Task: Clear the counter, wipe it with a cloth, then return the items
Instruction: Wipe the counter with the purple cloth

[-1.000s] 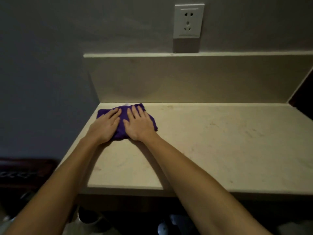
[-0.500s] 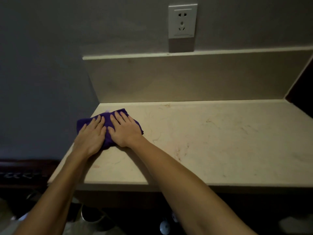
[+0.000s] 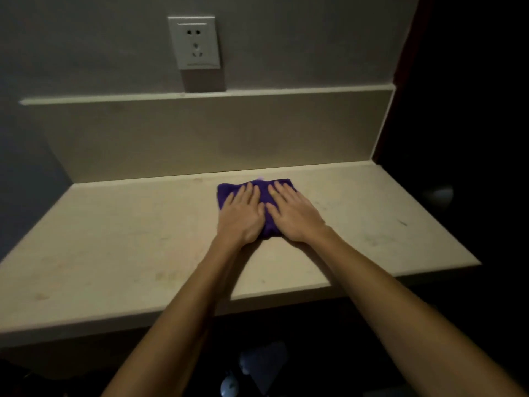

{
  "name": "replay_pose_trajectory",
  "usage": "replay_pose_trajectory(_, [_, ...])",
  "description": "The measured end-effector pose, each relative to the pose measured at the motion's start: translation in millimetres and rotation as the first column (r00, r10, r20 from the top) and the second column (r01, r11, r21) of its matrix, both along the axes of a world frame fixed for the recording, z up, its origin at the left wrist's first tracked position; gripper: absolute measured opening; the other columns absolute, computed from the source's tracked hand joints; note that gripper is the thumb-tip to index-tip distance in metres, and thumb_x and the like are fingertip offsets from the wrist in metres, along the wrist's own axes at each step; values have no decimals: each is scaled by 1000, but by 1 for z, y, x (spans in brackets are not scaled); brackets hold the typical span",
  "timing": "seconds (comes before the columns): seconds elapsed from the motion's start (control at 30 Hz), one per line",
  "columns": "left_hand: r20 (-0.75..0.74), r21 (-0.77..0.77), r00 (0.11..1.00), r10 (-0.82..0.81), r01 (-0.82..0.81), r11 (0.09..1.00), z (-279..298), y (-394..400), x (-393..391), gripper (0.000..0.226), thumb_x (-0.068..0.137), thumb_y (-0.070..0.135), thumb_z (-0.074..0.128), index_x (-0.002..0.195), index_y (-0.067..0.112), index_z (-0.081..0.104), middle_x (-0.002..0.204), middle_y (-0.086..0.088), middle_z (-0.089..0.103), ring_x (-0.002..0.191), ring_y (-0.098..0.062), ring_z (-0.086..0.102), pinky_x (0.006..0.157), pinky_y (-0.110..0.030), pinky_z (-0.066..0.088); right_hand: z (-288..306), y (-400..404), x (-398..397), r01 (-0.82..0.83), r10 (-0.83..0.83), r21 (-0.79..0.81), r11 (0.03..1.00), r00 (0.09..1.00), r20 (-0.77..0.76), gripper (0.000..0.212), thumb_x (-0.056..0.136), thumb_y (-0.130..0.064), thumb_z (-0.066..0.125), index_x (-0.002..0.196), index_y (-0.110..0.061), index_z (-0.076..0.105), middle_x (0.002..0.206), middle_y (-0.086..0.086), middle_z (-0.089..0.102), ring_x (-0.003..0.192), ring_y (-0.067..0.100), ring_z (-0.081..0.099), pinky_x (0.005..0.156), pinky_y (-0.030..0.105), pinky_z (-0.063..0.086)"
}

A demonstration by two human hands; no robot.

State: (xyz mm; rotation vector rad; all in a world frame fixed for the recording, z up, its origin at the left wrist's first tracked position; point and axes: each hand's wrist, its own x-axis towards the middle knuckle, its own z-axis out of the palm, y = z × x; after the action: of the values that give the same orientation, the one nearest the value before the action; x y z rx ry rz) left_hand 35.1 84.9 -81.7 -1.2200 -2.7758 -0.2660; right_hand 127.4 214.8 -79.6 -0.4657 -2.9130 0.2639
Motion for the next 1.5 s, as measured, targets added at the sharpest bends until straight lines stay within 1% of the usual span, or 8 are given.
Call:
replay_pose_trajectory(0.17, [45, 64, 982, -183, 180, 982, 4, 111, 86, 60, 108, 40, 15, 163, 15, 21, 170, -4, 18, 158, -19, 14, 129, -43, 10, 5, 90, 103, 187, -187, 13, 982, 982, 10, 60, 110, -49, 16, 165, -24, 15, 173, -3, 10, 159, 14, 8, 130, 41, 9])
replay_pose_trajectory(0.33, [85, 71, 936, -341, 336, 939, 6, 169, 141, 61, 108, 41, 14, 163, 14, 20, 171, -6, 15, 158, -20, 12, 129, -46, 11, 4, 138, 172, 327, -329, 31, 944, 943, 52, 60, 110, -46, 16, 165, -23, 11, 173, -3, 6, 160, 13, 4, 130, 39, 4])
replay_pose_trajectory(0.57, [109, 63, 883, -457, 452, 890, 7, 197, 168, 61, 108, 41, 17, 162, 14, 22, 170, -7, 19, 158, -21, 15, 128, -44, 12, -2, 154, 210, 472, -474, 49, 880, 879, 54, 61, 109, -47, 11, 166, -24, 5, 174, -3, 1, 160, 14, 0, 130, 41, 4])
replay_pose_trajectory(0.77, [101, 98, 857, -505, 496, 863, 7, 166, 150, 60, 108, 39, 20, 160, 10, 29, 167, -10, 27, 156, -22, 23, 128, -41, 15, -2, 121, 195, 537, -546, 111, 836, 835, 69, 60, 110, -41, 10, 165, -19, 3, 174, 2, 1, 160, 19, 0, 130, 43, 5])
replay_pose_trajectory(1.07, [16, 40, 946, -325, 324, 945, 12, -10, 34, 57, 109, 34, 20, 160, 11, 30, 168, -8, 27, 156, -19, 23, 126, -39, 16, 11, -32, 64, 269, -270, 19, 963, 959, 89, 62, 109, -44, 7, 166, -18, 6, 174, 1, 1, 160, 21, -3, 130, 44, 2])
replay_pose_trajectory(1.2, [-18, -22, 992, -125, 125, 992, 9, -146, -32, 55, 111, 33, 20, 162, 14, 25, 170, -3, 21, 157, -14, 18, 127, -36, 16, 8, -147, -19, 62, -62, 6, 998, 998, 32, 84, 93, -51, -8, 165, -14, 15, 173, 5, 10, 160, 24, 4, 130, 44, 5])
replay_pose_trajectory(1.33, [3, -31, 996, 85, -85, 996, 7, -288, -73, 57, 110, 37, 18, 163, 17, 23, 170, 2, 17, 157, -9, 15, 128, -34, 12, 3, -270, -83, -148, 147, -61, 987, 989, -21, 67, 106, -46, 17, 165, -15, 16, 173, 5, 10, 160, 25, 3, 130, 45, 5])
replay_pose_trajectory(1.5, [-1, -44, 979, 203, -203, 978, -6, -404, -93, 73, 98, 46, 3, 162, 15, 21, 169, 2, 18, 156, -9, 16, 128, -40, 19, -3, -371, -114, -295, 293, -91, 951, 955, -31, 66, 107, -46, 21, 165, -14, 15, 173, 7, 12, 160, 26, 3, 130, 46, 3])
